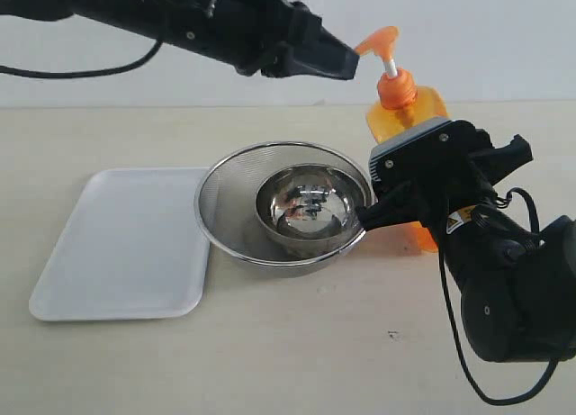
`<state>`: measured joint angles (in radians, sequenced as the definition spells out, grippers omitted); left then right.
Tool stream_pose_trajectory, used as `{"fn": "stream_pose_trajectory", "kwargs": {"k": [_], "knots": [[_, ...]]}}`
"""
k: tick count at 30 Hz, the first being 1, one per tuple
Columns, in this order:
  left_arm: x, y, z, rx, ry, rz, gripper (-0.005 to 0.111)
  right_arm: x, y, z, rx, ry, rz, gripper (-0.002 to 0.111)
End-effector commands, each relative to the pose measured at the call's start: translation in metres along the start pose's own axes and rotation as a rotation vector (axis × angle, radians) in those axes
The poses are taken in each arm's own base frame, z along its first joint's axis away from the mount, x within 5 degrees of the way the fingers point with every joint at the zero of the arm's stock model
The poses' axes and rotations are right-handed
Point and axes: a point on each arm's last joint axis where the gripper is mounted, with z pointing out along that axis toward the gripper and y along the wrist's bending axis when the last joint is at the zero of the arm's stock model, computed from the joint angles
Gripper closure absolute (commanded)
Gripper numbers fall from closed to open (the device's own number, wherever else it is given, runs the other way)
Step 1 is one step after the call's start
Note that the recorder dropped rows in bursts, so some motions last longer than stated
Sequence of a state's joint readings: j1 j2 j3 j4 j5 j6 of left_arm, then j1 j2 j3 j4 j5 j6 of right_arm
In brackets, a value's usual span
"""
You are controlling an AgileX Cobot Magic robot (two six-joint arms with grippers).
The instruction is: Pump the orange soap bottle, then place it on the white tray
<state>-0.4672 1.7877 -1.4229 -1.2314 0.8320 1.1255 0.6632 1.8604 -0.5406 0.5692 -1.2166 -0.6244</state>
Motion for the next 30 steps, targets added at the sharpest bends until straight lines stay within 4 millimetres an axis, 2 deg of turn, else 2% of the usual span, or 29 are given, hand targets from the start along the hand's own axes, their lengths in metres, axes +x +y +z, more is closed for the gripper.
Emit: {"fn": "stream_pose_trajectory", "kwargs": {"k": [1,13,17,20,25,30], "knots": [[0.011,0.009,0.019,-0.022,0.025,-0.026,0.102,0.000,-0.002,0.000,0.004,-0.002,-0.003,0.108],[0.007,0.018,0.018,-0.125,-0.020,-0.006,0.102,0.000,-0.002,0.000,0.004,-0.002,-0.003,0.108],[0.007,0.011,0.016,-0.074,-0.004,-0.001,0.102,0.000,-0.002,0.000,0.004,-0.002,-0.003,0.108],[-0.003,-0.002,0.001,-0.075,-0.014,0.063,0.102,0.000,-0.002,0.000,0.004,-0.002,-0.023,0.108],[-0.018,-0.013,-0.016,-0.118,-0.078,0.100,0.102,0.000,-0.002,0.000,0.005,-0.001,-0.081,0.108],[-0.024,-0.009,-0.020,-0.194,-0.126,0.106,0.102,0.000,-0.002,0.000,0.005,-0.001,-0.098,0.108]]}}
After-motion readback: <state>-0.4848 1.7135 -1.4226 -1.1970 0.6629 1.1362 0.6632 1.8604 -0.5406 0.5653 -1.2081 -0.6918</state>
